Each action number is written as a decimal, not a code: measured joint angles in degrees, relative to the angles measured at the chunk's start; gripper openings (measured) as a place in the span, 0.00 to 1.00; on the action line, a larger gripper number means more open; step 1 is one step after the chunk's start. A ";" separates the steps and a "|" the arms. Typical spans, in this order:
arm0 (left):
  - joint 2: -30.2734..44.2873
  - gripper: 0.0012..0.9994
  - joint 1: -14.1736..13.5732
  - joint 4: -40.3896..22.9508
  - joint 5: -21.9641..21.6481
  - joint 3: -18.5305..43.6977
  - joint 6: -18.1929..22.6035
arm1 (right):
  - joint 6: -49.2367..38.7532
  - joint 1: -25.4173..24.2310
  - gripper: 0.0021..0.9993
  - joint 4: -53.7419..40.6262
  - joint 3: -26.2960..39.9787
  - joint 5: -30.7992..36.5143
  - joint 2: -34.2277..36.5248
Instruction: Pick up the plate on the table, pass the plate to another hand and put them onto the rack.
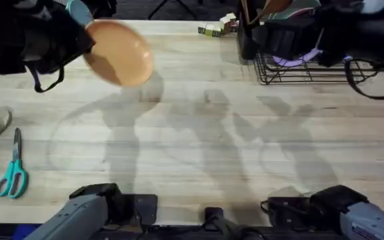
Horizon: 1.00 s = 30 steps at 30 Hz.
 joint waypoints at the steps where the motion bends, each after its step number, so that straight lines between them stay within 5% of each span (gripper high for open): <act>1: -0.31 0.04 -0.73 1.19 1.40 0.00 0.09 | -0.01 0.57 0.99 0.12 0.03 0.00 0.13; 6: -0.65 0.04 -5.50 7.10 7.70 0.02 0.15 | 0.00 2.91 0.99 0.16 0.05 0.00 2.17; 13: -0.65 0.04 -11.68 10.36 10.61 0.02 0.33 | 0.00 5.24 0.99 0.25 0.05 0.00 4.98; 30: -0.65 0.04 -18.67 11.68 12.60 0.02 1.28 | 3.46 6.14 0.99 1.89 0.05 0.02 5.23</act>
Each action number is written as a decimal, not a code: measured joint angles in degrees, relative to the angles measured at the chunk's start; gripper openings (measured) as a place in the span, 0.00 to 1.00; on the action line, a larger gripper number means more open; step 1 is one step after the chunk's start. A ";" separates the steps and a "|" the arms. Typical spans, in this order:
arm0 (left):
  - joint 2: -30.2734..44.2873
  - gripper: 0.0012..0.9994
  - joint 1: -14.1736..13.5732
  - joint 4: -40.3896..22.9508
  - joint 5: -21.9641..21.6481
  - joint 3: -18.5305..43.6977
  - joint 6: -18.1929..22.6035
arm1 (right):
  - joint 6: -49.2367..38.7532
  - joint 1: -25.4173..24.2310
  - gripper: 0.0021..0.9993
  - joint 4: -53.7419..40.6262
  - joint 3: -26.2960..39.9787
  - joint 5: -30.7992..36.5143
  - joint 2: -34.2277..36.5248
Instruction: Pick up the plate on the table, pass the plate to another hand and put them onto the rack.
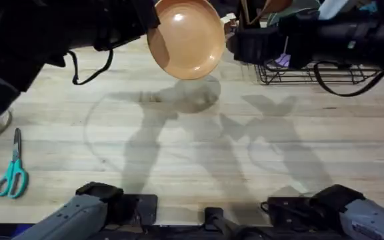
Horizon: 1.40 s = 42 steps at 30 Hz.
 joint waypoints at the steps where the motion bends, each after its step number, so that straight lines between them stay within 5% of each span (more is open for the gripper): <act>1: 0.02 0.04 -0.35 0.15 0.09 0.00 0.28 | 0.02 0.00 0.99 0.03 0.00 0.00 0.00; 42: 0.00 0.04 -1.41 0.70 0.83 0.00 1.59 | 0.45 0.00 0.99 8.63 0.00 2.62 16.83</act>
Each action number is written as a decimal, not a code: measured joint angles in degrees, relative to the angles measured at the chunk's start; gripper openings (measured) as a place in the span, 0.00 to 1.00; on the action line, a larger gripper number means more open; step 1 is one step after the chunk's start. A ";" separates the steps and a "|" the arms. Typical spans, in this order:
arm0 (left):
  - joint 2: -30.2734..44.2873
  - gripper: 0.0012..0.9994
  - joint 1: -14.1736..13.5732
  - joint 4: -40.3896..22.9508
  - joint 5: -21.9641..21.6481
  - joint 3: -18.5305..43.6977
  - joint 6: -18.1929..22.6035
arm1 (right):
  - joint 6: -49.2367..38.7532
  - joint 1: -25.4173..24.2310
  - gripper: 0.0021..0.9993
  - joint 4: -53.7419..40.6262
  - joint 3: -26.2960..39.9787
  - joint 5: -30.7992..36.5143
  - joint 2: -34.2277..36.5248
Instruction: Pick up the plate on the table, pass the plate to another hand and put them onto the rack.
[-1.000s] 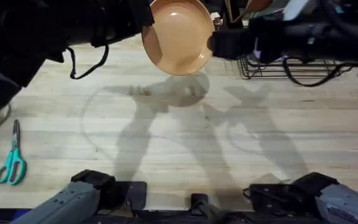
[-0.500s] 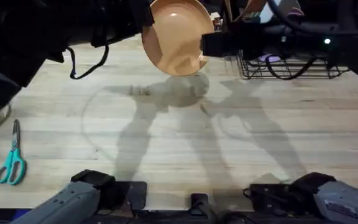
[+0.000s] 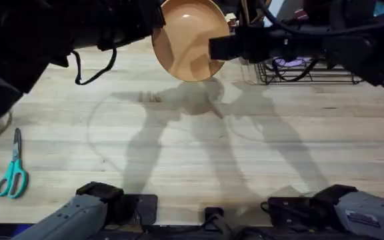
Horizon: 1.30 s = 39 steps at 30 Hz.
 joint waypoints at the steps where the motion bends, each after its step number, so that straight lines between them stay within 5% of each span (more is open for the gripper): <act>1: 0.02 0.04 0.00 0.01 0.00 0.00 0.02 | 0.00 0.00 0.99 0.02 0.00 0.00 0.08; 10: 0.02 0.04 0.00 0.00 0.00 0.00 0.02 | 0.00 0.00 0.98 0.89 0.00 -0.02 0.13; 15: 0.02 0.04 0.00 0.00 0.01 0.00 0.02 | 0.02 0.05 0.84 0.96 0.00 -0.02 1.03; 26: 0.02 0.04 0.00 -0.03 -0.03 0.00 0.02 | 0.51 0.07 0.05 3.21 0.00 -0.07 1.30; 39: 0.02 0.04 0.02 -0.17 -0.09 0.00 0.04 | 0.61 0.07 0.03 3.30 0.00 -0.26 1.29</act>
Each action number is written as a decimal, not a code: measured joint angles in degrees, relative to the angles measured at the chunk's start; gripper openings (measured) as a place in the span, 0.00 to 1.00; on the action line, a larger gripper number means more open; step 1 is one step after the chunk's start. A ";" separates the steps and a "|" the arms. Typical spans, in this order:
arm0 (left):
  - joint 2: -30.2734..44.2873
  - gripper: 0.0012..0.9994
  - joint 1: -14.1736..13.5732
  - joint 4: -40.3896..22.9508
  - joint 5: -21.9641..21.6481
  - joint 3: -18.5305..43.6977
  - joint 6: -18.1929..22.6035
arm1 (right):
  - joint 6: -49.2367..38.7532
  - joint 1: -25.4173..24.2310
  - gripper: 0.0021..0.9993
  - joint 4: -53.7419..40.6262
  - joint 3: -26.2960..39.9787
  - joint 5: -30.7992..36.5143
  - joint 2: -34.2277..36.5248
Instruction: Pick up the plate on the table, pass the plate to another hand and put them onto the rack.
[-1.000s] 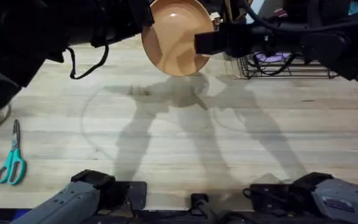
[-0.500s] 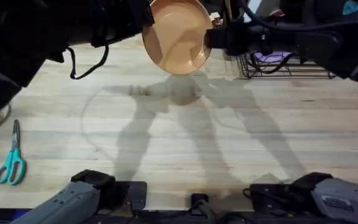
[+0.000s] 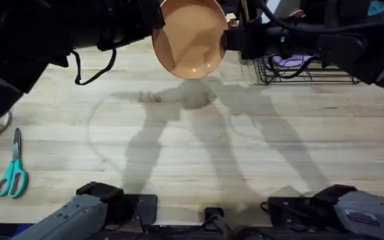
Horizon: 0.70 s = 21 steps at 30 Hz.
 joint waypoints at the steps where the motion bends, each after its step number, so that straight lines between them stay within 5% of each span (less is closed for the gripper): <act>1: 0.00 0.04 0.00 0.00 0.00 0.00 -0.01 | 0.00 0.00 0.03 0.00 0.00 0.02 0.01; 4: 0.00 0.05 0.00 0.00 0.00 0.00 0.00 | 0.00 0.00 0.03 0.00 0.00 0.00 0.00; 13: 0.00 0.33 0.00 0.78 0.09 0.00 0.00 | -0.04 0.00 0.03 -0.20 0.00 0.08 0.00; 16: -0.02 0.58 0.00 1.95 0.07 0.00 0.02 | -0.06 0.00 0.03 -0.42 0.00 0.26 0.02; 18: -0.01 0.90 0.00 2.90 0.07 0.00 0.14 | -0.16 0.00 0.03 -0.35 0.00 0.24 0.00; 21: 0.00 0.99 0.00 4.23 0.07 0.00 -0.02 | -0.26 0.00 0.03 -0.37 0.00 0.26 0.02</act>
